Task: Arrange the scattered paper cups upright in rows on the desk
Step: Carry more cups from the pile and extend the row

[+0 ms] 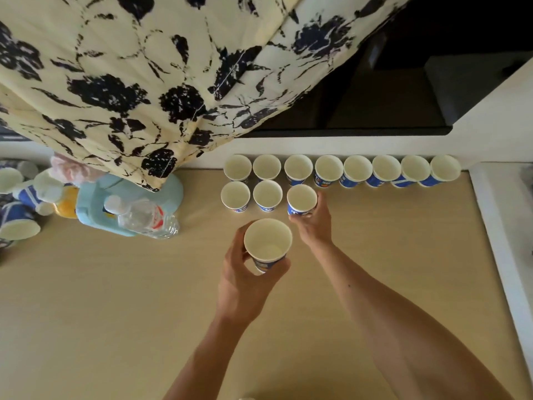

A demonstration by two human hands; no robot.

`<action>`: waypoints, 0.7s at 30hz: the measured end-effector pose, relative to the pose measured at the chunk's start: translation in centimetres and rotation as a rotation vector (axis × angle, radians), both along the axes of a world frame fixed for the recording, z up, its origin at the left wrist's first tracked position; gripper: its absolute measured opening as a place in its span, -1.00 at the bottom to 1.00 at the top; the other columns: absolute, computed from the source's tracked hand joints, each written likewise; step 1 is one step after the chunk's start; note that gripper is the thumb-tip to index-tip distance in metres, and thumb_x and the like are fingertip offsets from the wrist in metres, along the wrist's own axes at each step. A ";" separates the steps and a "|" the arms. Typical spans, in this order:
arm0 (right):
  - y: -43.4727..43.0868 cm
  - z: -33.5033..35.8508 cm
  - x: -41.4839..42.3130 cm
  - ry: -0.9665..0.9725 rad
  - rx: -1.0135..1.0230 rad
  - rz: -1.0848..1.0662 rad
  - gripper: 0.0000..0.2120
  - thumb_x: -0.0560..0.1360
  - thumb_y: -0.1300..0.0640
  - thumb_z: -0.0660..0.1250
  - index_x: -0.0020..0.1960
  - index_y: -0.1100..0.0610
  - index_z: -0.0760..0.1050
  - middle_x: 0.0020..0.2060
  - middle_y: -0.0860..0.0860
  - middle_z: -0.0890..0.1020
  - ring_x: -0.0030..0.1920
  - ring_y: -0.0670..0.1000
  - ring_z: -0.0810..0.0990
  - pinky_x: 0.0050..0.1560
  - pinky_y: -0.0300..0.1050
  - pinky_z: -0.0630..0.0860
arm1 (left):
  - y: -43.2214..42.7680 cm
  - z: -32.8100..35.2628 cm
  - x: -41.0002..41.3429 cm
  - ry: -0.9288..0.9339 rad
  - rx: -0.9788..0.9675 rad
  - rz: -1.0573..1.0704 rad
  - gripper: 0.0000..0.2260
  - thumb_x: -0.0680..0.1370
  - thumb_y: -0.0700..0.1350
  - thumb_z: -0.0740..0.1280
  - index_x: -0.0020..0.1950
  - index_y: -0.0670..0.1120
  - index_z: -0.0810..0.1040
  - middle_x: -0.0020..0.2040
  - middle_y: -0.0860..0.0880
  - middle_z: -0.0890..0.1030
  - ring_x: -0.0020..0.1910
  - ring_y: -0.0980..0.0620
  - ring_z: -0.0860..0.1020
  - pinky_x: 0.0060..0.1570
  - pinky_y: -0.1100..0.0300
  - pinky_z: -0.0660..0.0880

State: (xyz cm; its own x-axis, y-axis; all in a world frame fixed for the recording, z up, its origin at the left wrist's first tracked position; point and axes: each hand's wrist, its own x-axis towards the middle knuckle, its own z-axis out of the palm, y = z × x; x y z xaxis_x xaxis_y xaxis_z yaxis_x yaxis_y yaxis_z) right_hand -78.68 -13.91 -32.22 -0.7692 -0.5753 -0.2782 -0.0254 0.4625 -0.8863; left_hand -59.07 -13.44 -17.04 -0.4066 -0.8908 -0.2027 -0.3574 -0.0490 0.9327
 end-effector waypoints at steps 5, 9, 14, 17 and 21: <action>-0.5 -1.0 -0.3 0.012 -0.052 0.012 -0.44 0.30 0.27 0.54 0.23 0.05 0.45 0.00 -0.09 0.64 0.01 0.02 0.64 0.08 0.06 0.61 | -0.1 -0.1 -0.4 0.000 0.015 -0.011 -0.45 0.33 -0.11 0.57 0.29 0.08 0.52 0.13 0.09 0.65 0.13 -0.02 0.63 0.10 -0.09 0.61; -0.8 -1.7 -0.6 0.000 -0.072 0.023 -0.42 0.30 0.28 0.53 0.25 0.02 0.45 0.00 -0.14 0.64 0.01 -0.02 0.65 0.10 0.13 0.62 | -0.1 -0.1 -0.6 0.002 0.016 -0.013 -0.44 0.34 -0.11 0.58 0.30 0.05 0.52 0.13 0.07 0.66 0.09 -0.04 0.64 0.07 -0.16 0.61; -1.2 -2.3 -0.9 -0.013 -0.085 0.011 -0.42 0.29 0.29 0.54 0.24 0.02 0.45 0.03 -0.11 0.63 0.01 -0.04 0.64 0.12 0.13 0.62 | 0.0 -0.1 -0.7 0.007 0.021 -0.009 -0.46 0.33 -0.12 0.57 0.27 0.09 0.53 0.12 0.10 0.65 0.11 -0.02 0.63 0.10 -0.06 0.61; -1.2 -2.6 -1.0 -0.053 -0.090 0.017 -0.41 0.28 0.25 0.53 0.26 0.03 0.44 0.09 -0.03 0.65 0.05 -0.01 0.65 0.14 0.12 0.62 | 0.1 -0.1 -0.7 0.011 0.024 -0.014 -0.46 0.32 -0.12 0.56 0.26 0.09 0.52 0.11 0.13 0.65 0.12 0.01 0.63 0.10 0.02 0.61; -0.6 -2.4 -1.1 -0.140 -0.114 -0.002 -0.29 0.27 0.24 0.52 0.38 0.09 0.38 0.25 0.05 0.59 0.23 0.03 0.61 0.25 -0.01 0.57 | 0.2 0.0 -0.7 0.003 0.015 0.000 -0.41 0.30 -0.10 0.58 0.29 0.10 0.49 0.16 0.13 0.63 0.16 0.03 0.62 0.08 0.10 0.58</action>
